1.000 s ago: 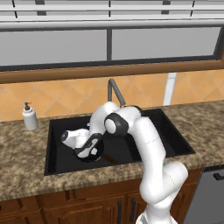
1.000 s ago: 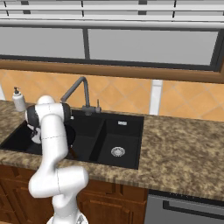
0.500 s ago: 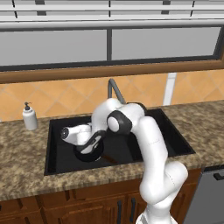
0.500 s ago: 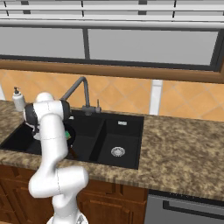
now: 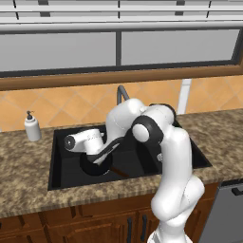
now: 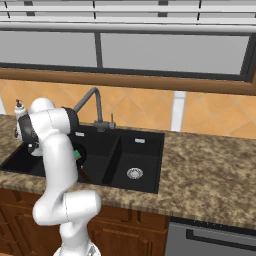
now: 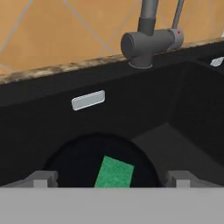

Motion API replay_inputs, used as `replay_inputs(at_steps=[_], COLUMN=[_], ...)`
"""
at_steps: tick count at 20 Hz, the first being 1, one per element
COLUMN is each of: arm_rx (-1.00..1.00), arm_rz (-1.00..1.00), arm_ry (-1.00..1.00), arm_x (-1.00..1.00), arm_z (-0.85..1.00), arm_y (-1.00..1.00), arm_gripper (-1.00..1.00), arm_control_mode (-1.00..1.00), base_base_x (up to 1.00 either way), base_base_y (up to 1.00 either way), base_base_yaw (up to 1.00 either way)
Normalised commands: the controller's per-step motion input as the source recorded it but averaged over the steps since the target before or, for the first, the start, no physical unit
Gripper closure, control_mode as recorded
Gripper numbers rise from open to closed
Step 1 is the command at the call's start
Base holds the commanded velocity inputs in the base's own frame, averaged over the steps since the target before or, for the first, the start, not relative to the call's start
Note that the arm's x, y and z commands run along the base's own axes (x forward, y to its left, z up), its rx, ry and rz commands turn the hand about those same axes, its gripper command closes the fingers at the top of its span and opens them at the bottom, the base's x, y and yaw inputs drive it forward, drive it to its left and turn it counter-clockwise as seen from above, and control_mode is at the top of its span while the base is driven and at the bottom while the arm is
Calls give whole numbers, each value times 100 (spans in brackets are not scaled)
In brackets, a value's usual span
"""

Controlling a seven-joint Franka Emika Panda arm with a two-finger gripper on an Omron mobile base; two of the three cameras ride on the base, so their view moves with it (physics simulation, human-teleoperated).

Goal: Pick the pan and sponge and place them into the sink. Then turn on the water.

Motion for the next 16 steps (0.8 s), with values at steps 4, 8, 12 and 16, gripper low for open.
replay_inputs(at_steps=[4,8,12,16], arm_rx=[24,26,27,31], arm_rz=[0,0,0,0], arm_ry=[-41,-24,-24,-14], arm_x=[-100,-100,-100,-100], arm_z=[31,18,10,22], arm_y=[-10,-5,-10,-16], arm_gripper=[-100,-100,-100,-100], arm_control_mode=[-100,-100,-100,-100], base_base_x=[0,0,0,0], base_base_y=[0,0,0,0], base_base_yaw=[0,0,0,0])
